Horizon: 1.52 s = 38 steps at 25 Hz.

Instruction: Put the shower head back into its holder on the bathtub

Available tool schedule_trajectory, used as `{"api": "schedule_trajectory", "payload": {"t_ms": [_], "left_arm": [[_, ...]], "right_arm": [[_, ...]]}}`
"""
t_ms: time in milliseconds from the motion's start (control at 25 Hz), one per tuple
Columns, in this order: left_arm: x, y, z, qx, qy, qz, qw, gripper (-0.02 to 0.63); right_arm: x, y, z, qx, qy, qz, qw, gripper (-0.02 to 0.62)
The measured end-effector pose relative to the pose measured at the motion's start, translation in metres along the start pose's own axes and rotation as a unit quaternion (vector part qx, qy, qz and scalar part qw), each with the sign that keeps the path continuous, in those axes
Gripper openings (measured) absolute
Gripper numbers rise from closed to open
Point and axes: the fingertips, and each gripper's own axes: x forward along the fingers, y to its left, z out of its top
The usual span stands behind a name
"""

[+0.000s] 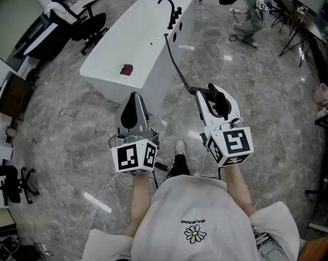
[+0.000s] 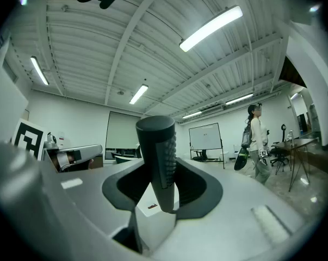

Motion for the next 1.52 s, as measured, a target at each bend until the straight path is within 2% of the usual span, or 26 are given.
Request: {"api": "schedule_trajectory", "payload": {"t_ms": [360,680,920,1120,1280,1520], "left_arm": [[0.001,-0.001,-0.023,-0.004,0.024,-0.001,0.9997,-0.003],[0.03,0.024,-0.063,-0.017,0.065,0.011,0.9977,-0.003],[0.108,0.052,-0.103,-0.012,0.08,0.005,0.9967,-0.003],[0.185,0.09,-0.119,-0.038,0.08,0.005,0.9961,-0.003],[0.221,0.104,-0.142,-0.04,0.106,-0.007,0.9935,-0.003],[0.269,0.117,-0.168,-0.047,0.126,-0.015,0.9907,-0.003]], "right_arm": [[0.008,-0.003,-0.013,0.001,0.014,0.003,1.0,0.143],[0.044,-0.02,-0.039,0.042,0.034,0.0,0.999,0.143],[0.131,-0.054,-0.046,0.036,0.04,0.003,0.999,0.143],[0.222,-0.08,-0.009,0.013,0.018,0.004,1.0,0.143],[0.275,-0.086,0.01,-0.001,0.005,0.008,1.0,0.143],[0.34,-0.11,-0.01,0.016,0.023,0.006,1.0,0.143]]}}
